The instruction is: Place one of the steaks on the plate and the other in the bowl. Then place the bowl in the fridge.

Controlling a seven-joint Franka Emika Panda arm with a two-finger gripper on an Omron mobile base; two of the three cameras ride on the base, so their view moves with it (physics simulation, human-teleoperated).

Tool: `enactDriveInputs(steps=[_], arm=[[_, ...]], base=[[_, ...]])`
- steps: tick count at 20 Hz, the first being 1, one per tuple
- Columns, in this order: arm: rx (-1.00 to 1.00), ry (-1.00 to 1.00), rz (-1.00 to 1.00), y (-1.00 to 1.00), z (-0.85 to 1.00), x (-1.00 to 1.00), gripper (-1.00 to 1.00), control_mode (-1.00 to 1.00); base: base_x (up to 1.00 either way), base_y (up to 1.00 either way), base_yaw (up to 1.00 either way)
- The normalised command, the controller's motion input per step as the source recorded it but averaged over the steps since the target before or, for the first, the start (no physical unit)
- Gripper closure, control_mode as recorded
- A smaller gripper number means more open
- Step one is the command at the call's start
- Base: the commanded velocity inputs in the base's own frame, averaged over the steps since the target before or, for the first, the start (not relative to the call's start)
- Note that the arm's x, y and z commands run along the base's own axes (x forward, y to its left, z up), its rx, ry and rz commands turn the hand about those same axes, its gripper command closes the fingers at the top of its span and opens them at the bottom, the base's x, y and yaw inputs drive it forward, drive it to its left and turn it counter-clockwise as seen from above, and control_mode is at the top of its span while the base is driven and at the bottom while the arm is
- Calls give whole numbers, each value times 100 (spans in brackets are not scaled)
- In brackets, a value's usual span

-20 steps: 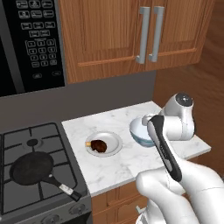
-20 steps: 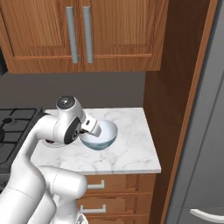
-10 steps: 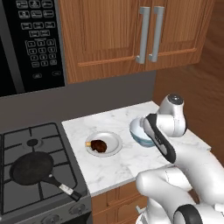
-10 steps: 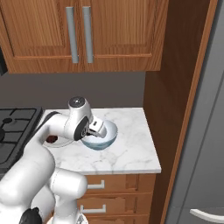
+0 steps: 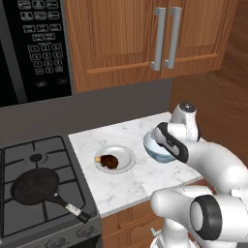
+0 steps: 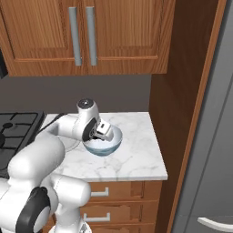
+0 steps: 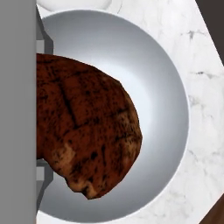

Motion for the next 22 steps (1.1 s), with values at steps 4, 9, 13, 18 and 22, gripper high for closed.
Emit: enactDriveInputs(steps=[4,9,13,18,22], arm=[[0,5,0,-4,-31,37,100,-100],[0,9,0,-11,-20,33,100,-100],[0,16,0,-7,-16,26,100,-100],[0,9,0,0,-24,24,100,-100],[0,1,0,0,-28,22,100,-100]], base=[[0,0,0],[0,0,0],[0,0,0],[0,0,0],[0,0,0]])
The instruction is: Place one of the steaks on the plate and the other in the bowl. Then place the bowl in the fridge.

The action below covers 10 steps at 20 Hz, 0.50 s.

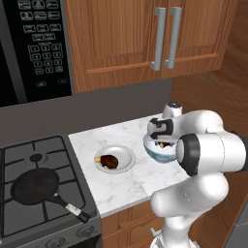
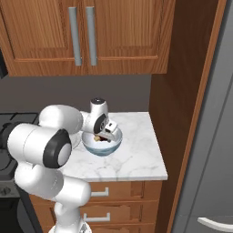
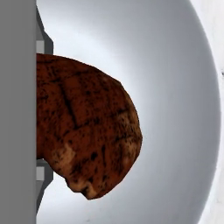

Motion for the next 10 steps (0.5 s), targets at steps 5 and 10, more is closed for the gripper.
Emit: enactDriveInputs(steps=[5,10], arm=[[0,0,0,0,-25,24,100,-100],[0,0,0,0,-24,15,100,-100]], base=[[0,0,0],[0,0,0]])
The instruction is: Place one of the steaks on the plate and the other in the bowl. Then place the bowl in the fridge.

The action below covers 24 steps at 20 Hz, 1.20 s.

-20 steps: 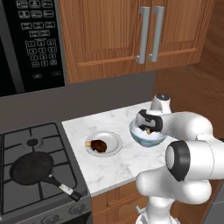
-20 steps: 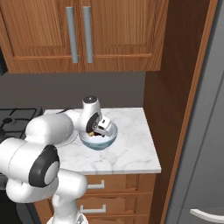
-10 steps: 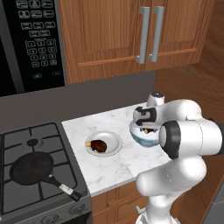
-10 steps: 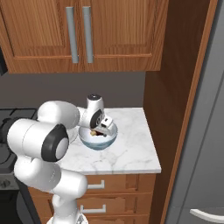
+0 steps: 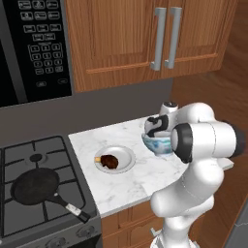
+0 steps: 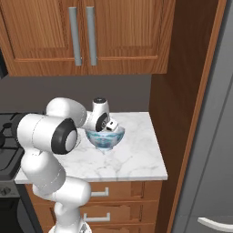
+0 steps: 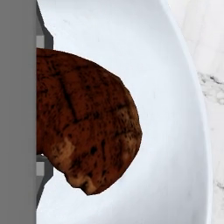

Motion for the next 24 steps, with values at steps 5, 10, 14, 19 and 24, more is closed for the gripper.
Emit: enactDriveInputs(steps=[5,10,14,19,24], arm=[[4,-3,0,-20,2,-13,100,-100],[3,-2,0,-14,0,-15,-100,-100],[3,-1,0,-5,9,-1,-100,-100],[0,-1,0,-1,-5,0,-100,-100],[-1,-23,0,-15,-28,53,-100,-100]], base=[[0,0,0],[0,0,0],[0,0,0],[0,0,0],[0,0,0]])
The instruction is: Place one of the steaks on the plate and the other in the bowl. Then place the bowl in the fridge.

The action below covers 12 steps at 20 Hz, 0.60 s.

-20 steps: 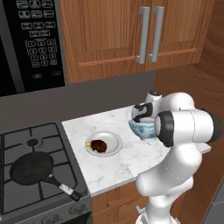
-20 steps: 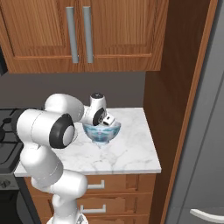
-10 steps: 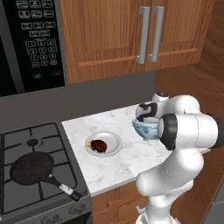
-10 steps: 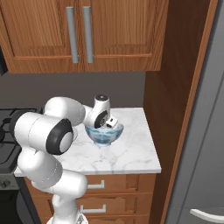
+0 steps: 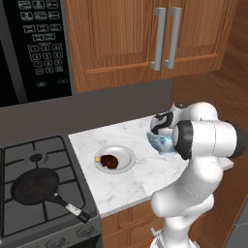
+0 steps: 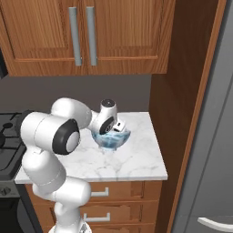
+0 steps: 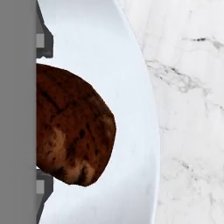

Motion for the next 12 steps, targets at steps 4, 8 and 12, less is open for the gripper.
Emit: enactDriveInputs(steps=[4,8,12], arm=[[-4,-58,0,-2,11,27,-100,-100],[-1,-47,0,0,31,-12,-100,-100],[0,-31,0,0,30,-47,-100,-100]], base=[[0,0,0],[0,0,0],[0,0,0]])
